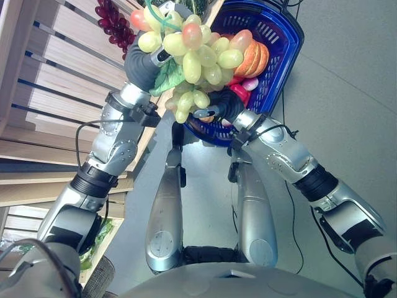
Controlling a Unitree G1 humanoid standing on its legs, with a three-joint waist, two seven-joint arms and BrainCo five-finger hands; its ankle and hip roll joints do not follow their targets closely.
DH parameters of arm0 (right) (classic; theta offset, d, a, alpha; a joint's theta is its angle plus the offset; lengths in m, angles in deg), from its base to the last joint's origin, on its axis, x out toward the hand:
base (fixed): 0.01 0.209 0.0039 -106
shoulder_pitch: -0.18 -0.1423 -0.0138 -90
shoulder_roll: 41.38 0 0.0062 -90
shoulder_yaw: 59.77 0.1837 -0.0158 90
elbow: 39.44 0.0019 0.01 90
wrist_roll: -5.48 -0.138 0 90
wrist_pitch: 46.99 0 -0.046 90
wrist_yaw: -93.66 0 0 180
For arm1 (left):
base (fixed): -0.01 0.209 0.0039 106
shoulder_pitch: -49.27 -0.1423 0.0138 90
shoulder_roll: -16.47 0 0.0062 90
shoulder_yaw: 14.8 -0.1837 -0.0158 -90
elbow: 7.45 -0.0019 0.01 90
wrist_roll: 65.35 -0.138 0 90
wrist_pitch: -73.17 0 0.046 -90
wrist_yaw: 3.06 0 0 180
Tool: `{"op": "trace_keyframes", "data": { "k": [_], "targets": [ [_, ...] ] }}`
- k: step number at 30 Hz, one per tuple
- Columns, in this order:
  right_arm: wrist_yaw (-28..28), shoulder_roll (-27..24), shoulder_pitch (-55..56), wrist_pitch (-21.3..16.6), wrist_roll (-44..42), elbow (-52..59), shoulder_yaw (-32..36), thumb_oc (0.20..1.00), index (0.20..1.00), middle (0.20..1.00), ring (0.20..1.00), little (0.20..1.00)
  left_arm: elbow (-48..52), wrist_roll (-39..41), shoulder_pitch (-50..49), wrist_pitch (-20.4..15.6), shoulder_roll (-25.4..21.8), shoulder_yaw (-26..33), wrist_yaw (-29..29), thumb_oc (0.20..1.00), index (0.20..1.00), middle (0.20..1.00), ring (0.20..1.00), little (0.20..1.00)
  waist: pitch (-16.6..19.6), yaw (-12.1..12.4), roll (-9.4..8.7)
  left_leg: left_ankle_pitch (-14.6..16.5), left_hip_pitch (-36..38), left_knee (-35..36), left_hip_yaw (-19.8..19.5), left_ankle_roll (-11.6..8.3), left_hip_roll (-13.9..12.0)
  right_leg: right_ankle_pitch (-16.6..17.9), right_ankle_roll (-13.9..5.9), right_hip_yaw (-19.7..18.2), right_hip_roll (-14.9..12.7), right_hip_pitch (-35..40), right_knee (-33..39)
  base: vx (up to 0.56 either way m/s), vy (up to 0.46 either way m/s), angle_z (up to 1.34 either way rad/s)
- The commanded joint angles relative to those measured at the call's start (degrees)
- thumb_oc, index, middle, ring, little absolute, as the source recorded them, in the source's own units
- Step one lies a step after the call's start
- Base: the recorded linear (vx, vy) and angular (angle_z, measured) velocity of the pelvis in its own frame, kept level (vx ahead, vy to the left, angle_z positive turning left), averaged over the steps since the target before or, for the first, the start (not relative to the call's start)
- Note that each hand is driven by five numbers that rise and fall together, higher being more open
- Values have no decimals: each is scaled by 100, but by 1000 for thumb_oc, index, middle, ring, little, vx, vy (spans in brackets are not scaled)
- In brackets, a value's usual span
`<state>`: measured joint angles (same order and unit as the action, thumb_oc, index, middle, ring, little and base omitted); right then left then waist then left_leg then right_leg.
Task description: Pick up fruits and vegetables into the basket
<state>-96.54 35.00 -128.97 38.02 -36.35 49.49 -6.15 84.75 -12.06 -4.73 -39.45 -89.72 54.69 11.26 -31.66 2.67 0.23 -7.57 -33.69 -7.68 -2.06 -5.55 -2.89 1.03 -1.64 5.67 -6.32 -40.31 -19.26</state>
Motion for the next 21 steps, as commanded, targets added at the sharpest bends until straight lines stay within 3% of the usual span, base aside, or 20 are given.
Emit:
{"op": "trace_keyframes", "data": {
  "k": [1,10,14,21],
  "targets": [
    [-75,272,-154,-322,-149,736,-74,1000,1000,1000,1000,1000,433,-263,64,-370,190,56,-293,200,200,200,200,200,187,-162,151,404,-58,-168,238,461,656,-252,16,359,389,591,471,0,0,0],
    [-90,318,-90,-402,-218,697,-43,1000,1000,1000,1000,1000,314,-412,-101,-573,301,237,-1113,200,200,200,200,200,187,-133,142,401,-99,-190,215,458,675,-269,25,398,394,562,453,0,0,0],
    [-63,369,-89,-400,-196,682,-19,1000,1000,1000,1000,1000,310,-317,-166,-590,401,273,-1134,200,200,200,200,200,187,-120,144,399,-103,-198,200,455,686,-269,27,414,385,575,460,0,0,0],
    [27,488,-75,-433,-306,682,-10,1000,1000,1000,1000,1000,344,-42,-190,-290,595,150,-733,200,200,200,200,200,187,-129,136,398,-106,-197,216,460,688,-264,25,429,387,570,461,0,0,0]
  ]
}}
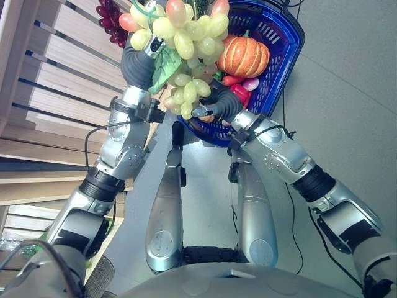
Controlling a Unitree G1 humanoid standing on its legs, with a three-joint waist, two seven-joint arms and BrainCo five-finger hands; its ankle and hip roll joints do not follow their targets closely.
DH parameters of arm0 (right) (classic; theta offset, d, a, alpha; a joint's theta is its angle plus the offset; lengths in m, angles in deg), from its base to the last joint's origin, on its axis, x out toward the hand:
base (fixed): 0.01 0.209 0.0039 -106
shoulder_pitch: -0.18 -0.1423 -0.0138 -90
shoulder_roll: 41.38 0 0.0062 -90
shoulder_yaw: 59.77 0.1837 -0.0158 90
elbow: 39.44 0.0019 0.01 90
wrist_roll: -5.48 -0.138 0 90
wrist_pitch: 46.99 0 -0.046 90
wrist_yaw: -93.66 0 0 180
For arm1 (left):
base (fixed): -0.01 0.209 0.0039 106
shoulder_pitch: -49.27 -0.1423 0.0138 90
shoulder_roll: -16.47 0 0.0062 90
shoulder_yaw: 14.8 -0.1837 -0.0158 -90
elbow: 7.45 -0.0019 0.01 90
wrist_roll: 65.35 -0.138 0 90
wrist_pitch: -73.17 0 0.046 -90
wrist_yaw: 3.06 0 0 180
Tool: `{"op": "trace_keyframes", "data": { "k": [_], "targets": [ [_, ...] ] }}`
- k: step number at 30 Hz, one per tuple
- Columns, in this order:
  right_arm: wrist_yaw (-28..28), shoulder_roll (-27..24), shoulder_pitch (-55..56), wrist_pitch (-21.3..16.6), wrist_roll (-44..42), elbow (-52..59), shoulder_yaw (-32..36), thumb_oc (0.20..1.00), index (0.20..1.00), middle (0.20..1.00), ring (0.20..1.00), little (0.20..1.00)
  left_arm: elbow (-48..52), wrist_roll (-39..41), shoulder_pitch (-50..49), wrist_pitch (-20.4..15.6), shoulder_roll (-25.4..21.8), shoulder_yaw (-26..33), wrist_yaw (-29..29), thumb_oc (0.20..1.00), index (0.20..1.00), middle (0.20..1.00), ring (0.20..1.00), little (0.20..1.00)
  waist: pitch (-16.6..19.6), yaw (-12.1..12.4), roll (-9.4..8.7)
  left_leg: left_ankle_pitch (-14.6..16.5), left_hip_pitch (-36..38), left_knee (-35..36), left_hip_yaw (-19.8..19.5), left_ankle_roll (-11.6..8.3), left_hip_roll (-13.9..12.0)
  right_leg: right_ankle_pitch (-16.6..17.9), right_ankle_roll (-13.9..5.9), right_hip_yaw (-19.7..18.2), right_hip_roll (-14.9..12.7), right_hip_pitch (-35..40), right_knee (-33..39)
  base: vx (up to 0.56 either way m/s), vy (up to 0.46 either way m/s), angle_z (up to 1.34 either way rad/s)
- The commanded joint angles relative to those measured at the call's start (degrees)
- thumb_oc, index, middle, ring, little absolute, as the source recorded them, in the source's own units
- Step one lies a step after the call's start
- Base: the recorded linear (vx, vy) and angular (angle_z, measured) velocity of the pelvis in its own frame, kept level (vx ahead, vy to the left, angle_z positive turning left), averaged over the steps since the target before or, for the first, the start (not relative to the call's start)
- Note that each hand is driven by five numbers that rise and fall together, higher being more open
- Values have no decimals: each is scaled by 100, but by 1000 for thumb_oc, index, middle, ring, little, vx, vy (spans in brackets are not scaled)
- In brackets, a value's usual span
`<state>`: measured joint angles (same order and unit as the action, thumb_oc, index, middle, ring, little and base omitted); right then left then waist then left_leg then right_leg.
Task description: Pick up fruits and vegetables into the basket
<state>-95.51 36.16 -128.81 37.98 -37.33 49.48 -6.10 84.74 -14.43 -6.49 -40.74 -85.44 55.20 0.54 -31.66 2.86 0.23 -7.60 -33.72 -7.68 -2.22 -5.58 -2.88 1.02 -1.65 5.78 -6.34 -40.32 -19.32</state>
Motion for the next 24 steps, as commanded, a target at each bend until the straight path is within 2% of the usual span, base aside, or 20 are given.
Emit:
{"op": "trace_keyframes", "data": {
  "k": [1,2,3,4,17,21,23,24],
  "targets": [
    [-54,422,-101,-454,-238,660,-22,1000,1000,1000,1000,1000,315,102,12,-138,215,28,359,200,200,200,200,200,187,-158,134,399,-120,-203,242,464,682,-255,21,418,391,548,457,0,0,0],
    [-52,436,-102,-449,-236,660,-21,1000,1000,1000,1000,1000,303,144,24,-128,216,13,394,200,200,200,200,200,187,-160,133,399,-124,-203,245,466,680,-253,20,416,393,541,454,0,0,0],
    [-10,468,-106,-482,-239,647,-37,366,366,366,366,366,299,188,30,-117,251,-41,405,200,200,200,200,200,187,-167,135,397,-129,-208,249,466,682,-245,17,415,395,536,455,0,0,0],
    [8,477,-103,-500,-282,646,-50,200,200,200,200,200,297,179,29,-109,266,-62,430,200,200,200,200,200,187,-171,135,398,-127,-206,250,469,681,-245,17,407,399,531,454,0,0,0],
    [5,524,-57,-426,-460,629,-88,200,200,200,200,200,214,-36,0,-213,286,-135,266,200,200,200,200,200,187,-173,136,395,-106,-204,245,473,693,-208,1,413,380,554,487,0,0,0],
    [-24,558,-14,-423,-428,620,-63,200,200,200,200,200,233,-398,-24,-225,267,-118,-58,200,200,200,200,200,187,-169,141,394,-103,-192,242,481,695,-205,-2,411,378,555,495,0,0,0],
    [-15,559,-3,-419,-414,612,-51,200,200,200,200,200,207,-728,-25,-216,247,-110,-406,200,200,200,200,200,187,-166,145,390,-106,-190,240,482,695,-206,1,407,382,550,492,0,0,0],
    [-16,554,5,-408,-423,614,-38,200,200,200,200,200,170,-819,-23,-213,220,-83,-539,1000,1000,1000,1000,1000,187,-165,147,388,-94,-185,237,487,696,-211,2,405,385,558,488,0,0,0]
  ]
}}
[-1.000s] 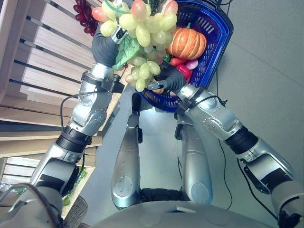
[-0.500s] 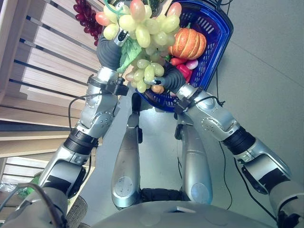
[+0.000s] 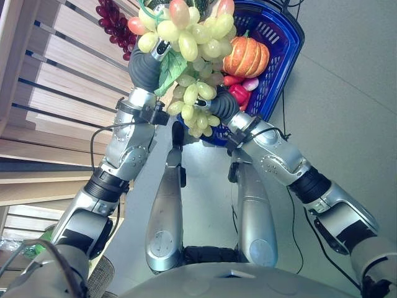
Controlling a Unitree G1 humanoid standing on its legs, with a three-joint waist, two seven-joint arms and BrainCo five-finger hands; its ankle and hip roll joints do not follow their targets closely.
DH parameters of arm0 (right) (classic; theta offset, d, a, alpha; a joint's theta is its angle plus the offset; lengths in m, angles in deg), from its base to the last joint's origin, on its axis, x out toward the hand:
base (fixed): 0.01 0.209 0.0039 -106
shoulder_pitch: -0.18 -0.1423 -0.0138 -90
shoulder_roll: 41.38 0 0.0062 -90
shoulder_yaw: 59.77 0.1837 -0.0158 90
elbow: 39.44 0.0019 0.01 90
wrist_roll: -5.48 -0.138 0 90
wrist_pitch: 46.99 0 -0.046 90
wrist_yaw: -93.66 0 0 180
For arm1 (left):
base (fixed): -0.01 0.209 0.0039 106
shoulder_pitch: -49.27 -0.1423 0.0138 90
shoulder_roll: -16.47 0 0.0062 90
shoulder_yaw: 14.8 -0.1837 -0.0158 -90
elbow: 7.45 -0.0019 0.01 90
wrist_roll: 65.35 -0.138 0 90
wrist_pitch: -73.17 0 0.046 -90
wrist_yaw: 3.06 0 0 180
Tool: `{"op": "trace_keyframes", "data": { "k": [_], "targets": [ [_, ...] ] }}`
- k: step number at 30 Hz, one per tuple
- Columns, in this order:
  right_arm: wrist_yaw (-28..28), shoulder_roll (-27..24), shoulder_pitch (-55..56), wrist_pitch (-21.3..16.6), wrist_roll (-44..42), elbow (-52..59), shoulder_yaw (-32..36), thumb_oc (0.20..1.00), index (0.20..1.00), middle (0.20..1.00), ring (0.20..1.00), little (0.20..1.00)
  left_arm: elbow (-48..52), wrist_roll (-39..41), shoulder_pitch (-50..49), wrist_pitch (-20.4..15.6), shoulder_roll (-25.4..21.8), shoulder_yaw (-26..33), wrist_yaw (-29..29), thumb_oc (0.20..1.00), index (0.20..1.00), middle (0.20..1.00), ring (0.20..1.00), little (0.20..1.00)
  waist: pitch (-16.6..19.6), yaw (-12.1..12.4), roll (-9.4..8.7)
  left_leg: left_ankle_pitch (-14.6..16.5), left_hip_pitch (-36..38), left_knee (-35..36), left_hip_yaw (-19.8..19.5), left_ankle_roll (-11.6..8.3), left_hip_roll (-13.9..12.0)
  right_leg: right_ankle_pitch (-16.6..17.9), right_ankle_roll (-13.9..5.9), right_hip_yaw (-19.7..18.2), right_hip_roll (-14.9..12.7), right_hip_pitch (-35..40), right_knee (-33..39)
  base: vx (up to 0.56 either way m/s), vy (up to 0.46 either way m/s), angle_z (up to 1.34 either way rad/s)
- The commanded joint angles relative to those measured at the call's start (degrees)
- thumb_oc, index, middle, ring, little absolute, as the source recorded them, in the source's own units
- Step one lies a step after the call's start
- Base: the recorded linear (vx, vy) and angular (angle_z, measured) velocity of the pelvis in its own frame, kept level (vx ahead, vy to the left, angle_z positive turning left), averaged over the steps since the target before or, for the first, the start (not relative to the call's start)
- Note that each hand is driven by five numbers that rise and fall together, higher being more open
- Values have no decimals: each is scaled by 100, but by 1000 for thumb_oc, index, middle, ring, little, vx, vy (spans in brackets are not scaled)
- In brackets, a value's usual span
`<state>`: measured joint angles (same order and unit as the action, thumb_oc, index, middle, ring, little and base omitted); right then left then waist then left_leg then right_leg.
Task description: Pick up fruits and vegetables into the basket
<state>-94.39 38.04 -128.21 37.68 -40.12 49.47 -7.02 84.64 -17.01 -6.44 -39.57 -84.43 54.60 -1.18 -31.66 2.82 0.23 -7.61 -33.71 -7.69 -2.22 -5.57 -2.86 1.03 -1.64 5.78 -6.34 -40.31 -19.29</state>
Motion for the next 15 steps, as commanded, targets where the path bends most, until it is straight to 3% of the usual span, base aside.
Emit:
{"op": "trace_keyframes", "data": {
  "k": [1,8,15],
  "targets": [
    [-127,366,-54,-378,-144,615,54,200,200,200,200,200,180,-562,-28,-329,120,-23,-369,1000,1000,1000,1000,1000,187,-161,147,389,-95,-183,237,486,694,-212,1,405,386,557,486,0,0,0],
    [-121,333,48,-548,-205,470,186,200,200,200,200,200,-165,-1353,-93,-226,0,338,-1757,1000,1000,1000,1000,1000,187,-137,166,404,-87,-226,212,458,699,-251,-8,423,364,567,436,0,0,0],
    [-7,332,-6,-561,-241,362,306,200,200,200,200,200,-704,-2010,9,182,-89,602,-2438,1000,1000,1000,1000,1000,187,-148,181,404,-73,-226,236,433,684,-294,-1,406,379,563,398,0,0,0]
  ]
}}
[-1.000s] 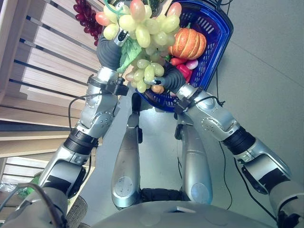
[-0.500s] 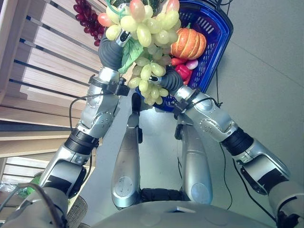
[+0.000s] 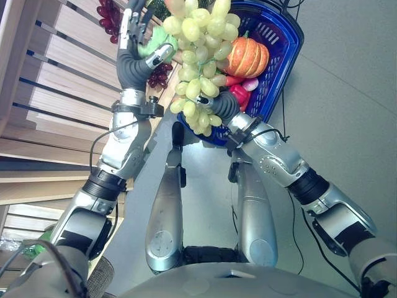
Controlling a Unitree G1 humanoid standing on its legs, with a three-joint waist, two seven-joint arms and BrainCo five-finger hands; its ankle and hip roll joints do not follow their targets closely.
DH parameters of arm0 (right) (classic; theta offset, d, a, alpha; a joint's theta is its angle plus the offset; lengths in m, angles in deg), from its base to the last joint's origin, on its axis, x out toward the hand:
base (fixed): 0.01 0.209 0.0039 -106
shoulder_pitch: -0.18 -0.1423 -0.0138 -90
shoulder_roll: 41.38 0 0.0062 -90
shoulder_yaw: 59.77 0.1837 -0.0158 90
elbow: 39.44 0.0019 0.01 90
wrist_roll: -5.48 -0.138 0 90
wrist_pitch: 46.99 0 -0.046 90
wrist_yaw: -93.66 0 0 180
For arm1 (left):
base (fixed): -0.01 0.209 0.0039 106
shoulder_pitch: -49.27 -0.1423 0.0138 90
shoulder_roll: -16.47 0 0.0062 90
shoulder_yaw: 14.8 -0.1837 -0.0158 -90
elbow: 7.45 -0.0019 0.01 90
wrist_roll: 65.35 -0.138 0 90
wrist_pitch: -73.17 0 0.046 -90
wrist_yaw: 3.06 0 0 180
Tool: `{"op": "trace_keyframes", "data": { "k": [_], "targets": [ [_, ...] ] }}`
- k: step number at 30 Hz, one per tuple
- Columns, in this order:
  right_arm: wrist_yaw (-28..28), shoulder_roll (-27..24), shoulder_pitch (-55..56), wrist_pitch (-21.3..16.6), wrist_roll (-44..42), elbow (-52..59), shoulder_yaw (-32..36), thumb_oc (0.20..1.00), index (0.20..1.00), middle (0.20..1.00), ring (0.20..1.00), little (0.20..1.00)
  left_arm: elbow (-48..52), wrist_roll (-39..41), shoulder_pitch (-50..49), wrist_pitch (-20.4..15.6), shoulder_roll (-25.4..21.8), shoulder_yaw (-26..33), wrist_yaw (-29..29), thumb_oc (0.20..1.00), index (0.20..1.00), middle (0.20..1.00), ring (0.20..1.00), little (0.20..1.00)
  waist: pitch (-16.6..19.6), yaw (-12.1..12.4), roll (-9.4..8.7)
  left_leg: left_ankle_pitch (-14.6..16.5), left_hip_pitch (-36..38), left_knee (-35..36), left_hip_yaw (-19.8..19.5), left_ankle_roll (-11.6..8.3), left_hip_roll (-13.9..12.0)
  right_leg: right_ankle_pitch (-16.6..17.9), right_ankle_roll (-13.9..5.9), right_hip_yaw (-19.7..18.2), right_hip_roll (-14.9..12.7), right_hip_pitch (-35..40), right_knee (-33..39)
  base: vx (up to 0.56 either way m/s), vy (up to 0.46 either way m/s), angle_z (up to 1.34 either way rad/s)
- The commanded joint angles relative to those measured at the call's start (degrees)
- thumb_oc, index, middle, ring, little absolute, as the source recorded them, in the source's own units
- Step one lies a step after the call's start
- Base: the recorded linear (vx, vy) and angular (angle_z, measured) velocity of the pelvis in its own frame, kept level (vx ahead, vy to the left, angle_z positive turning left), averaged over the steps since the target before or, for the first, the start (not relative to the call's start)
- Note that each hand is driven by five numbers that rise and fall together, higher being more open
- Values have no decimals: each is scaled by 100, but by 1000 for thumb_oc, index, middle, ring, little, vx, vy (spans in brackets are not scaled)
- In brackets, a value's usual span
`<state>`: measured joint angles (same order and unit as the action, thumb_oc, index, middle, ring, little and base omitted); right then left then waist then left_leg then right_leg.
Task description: Pick up fruits and vegetables into the basket
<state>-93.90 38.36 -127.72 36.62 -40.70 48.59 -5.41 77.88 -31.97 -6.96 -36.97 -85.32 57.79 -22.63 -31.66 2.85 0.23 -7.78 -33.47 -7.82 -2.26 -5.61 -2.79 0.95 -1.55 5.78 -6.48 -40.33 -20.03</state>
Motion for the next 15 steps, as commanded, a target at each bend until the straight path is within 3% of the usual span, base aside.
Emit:
{"op": "trace_keyframes", "data": {
  "k": [1,11,15],
  "targets": [
    [-10,308,-70,-461,-204,425,152,200,200,200,200,200,-133,-582,93,-52,-18,304,-352,1000,1000,1000,1000,1000,187,-158,185,419,-93,-215,251,432,672,-289,-8,399,394,563,465,3,33,1],
    [510,224,-154,-766,-207,-298,387,200,200,200,200,200,-1559,-1097,514,20,-170,464,-917,1000,1000,1000,1000,1000,187,-240,235,423,-132,-286,356,360,625,-347,-6,335,390,483,358,3,42,-2],
    [897,104,-190,-667,5,-824,441,200,200,200,200,200,-2122,-1885,703,206,-335,372,-1416,1000,1000,1000,1000,1000,187,-268,235,425,-182,-321,381,331,610,-354,-7,323,388,431,337,-5,26,-1]
  ]
}}
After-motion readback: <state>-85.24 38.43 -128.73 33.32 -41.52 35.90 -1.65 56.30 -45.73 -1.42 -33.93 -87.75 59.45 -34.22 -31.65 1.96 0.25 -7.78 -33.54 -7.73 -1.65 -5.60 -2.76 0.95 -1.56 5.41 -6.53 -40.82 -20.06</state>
